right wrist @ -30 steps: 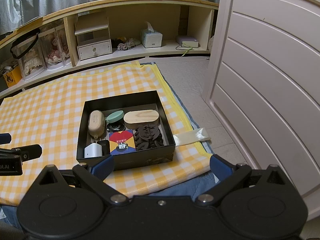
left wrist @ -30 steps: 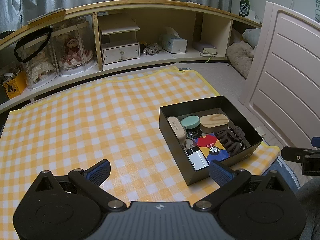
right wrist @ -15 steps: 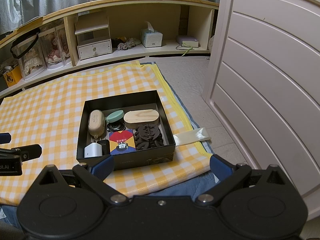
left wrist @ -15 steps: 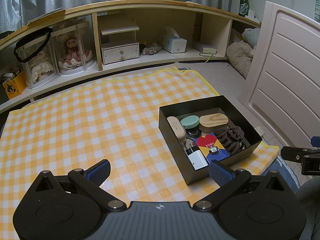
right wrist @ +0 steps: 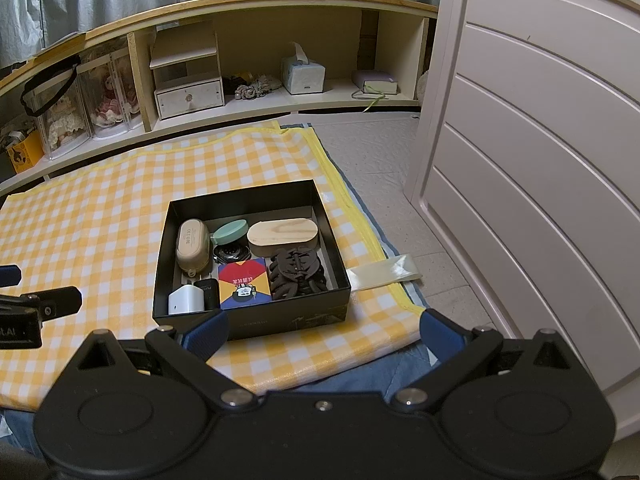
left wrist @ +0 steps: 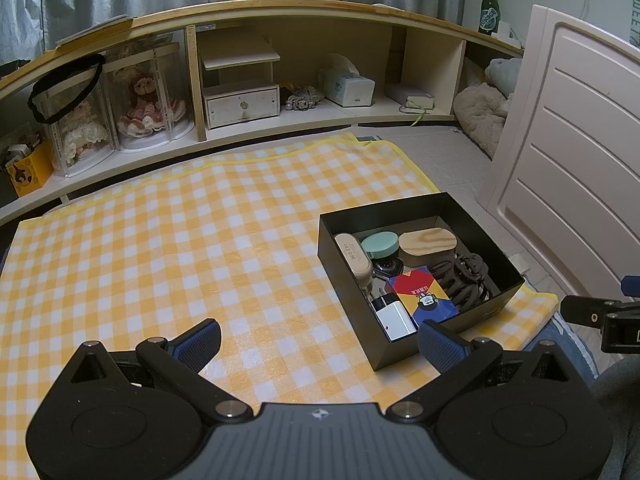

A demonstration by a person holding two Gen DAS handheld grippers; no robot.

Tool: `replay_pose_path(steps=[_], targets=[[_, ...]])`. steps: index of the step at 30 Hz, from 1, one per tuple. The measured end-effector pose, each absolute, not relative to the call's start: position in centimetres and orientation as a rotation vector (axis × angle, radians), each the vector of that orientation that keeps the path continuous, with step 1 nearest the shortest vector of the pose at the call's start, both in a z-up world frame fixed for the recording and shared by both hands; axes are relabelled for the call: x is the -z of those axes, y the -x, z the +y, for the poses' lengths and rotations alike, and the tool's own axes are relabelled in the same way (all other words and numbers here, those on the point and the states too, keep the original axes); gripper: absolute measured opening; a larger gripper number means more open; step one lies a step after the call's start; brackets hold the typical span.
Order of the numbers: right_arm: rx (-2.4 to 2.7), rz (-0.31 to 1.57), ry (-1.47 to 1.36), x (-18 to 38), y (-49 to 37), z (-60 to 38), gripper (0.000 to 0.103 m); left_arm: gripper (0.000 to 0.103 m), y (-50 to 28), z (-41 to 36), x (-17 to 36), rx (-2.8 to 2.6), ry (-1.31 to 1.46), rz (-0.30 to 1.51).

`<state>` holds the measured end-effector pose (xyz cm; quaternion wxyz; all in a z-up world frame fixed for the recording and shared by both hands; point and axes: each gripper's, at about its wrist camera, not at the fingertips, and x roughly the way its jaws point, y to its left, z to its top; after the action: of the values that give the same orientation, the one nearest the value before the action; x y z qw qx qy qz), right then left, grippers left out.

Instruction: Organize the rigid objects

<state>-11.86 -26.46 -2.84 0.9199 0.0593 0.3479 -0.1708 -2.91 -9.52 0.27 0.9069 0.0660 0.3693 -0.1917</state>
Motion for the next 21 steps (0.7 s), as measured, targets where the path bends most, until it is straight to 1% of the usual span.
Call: replay_pose_path(steps=[21], targets=[[0.351,0.717,-0.122,2.88,11.84,-26.44,0.103,0.103,2.93,-9.50,-0.31,0.396,-0.135,0.762]])
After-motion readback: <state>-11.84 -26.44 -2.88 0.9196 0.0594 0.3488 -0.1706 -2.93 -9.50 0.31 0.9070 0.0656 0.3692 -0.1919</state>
